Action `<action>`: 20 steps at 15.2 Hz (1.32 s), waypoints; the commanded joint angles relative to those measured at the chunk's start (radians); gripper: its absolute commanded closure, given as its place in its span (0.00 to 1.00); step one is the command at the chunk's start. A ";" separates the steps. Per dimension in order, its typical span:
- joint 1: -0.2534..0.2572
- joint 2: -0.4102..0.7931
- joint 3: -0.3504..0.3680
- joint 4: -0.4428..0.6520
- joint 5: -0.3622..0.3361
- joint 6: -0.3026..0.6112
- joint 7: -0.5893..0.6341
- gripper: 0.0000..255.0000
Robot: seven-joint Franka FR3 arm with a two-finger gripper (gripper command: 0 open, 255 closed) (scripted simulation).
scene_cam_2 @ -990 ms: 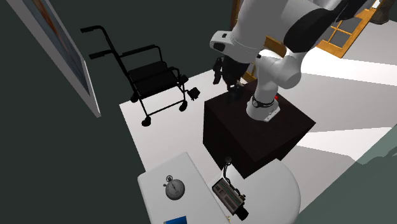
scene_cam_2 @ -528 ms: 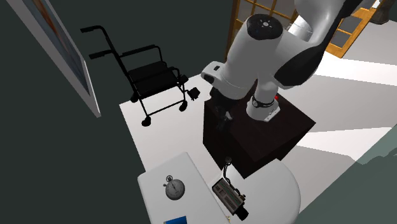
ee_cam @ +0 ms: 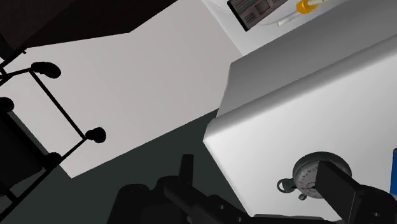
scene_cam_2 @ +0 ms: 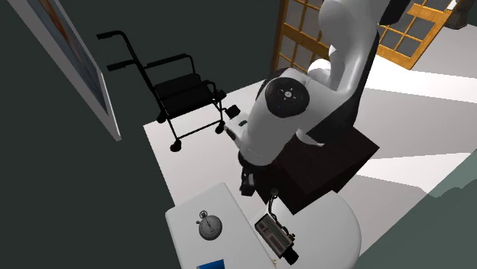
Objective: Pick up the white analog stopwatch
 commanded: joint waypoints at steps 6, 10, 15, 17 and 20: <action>0.072 0.355 -0.021 0.271 -0.201 -0.037 0.329 0.00; 0.143 0.536 -0.075 0.461 -0.263 -0.081 0.451 0.00; 0.200 0.686 -0.123 0.635 -0.293 -0.115 0.524 0.00; 0.200 0.696 -0.127 0.624 -0.299 -0.095 0.531 0.00; 0.201 0.712 -0.133 0.609 -0.308 -0.067 0.541 0.00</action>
